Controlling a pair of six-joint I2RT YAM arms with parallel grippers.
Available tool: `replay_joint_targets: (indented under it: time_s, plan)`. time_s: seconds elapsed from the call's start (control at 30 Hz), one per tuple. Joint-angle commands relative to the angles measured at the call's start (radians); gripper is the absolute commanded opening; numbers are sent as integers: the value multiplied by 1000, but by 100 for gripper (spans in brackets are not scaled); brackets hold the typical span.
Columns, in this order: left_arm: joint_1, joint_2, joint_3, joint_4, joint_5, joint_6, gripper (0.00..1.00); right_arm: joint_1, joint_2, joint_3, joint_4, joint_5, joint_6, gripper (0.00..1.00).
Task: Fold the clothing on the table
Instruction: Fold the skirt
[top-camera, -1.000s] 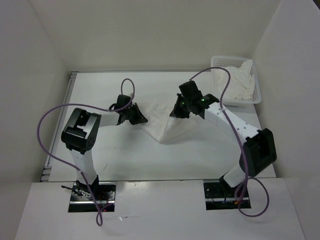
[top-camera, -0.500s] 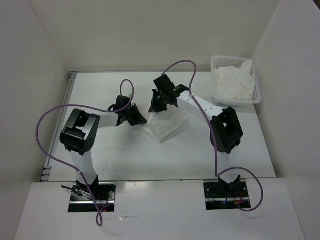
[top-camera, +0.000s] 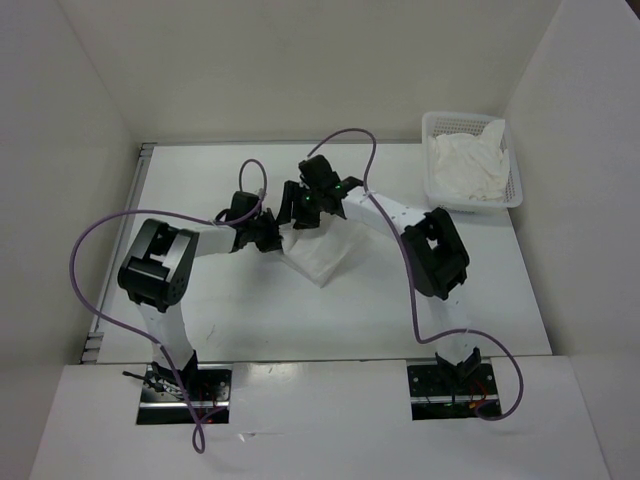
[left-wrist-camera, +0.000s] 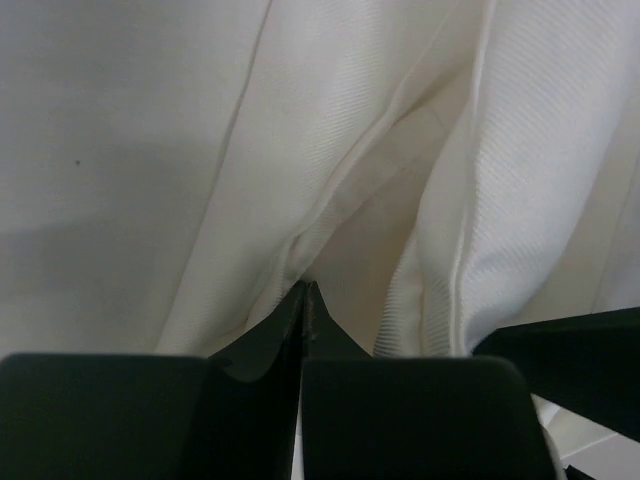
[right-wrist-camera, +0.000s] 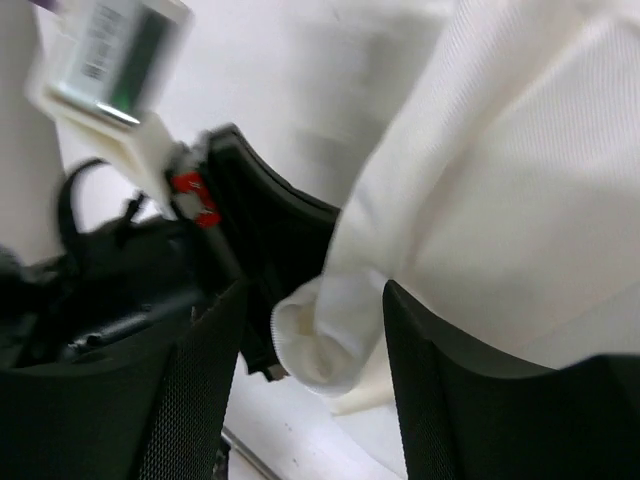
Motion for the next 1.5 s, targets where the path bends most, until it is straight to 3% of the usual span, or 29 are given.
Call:
replay_joint_targets:
  time_s: [0.0, 0.17, 0.33, 0.47, 0.57, 0.7, 0.83, 0.87, 1.1, 1.47]
  plan:
    - [-4, -39, -22, -40, -18, 11, 0, 13, -116, 40, 151, 52, -52, 63]
    - [-4, -57, -22, -50, -18, 11, 0, 3, -327, -58, 293, 116, -82, 63]
    - [39, -138, 0, -126, -53, 42, 0, 3, -453, -141, 194, 166, -69, 61]
    - [82, -257, 64, -244, -153, 102, 0, -7, -555, -356, 174, 231, -29, 39]
    - [110, -350, 121, -336, -203, 142, 0, -46, -594, -463, 206, 200, 8, 23]
    - [119, -461, 147, -346, -146, 163, 0, -74, -570, -512, 243, 166, 8, 9]
    - [119, -450, 158, -257, 147, 139, 0, -128, -518, -540, 309, 92, 8, 2]
    - [102, -450, 144, -190, 166, 125, 0, -154, -506, -540, 322, 83, 8, 0]
    - [56, -302, 102, 59, 241, 38, 0, -246, -328, -552, 428, -63, 69, 0]
    - [27, -117, 43, 142, 229, 18, 0, -257, -211, -584, 500, -109, 138, 0]
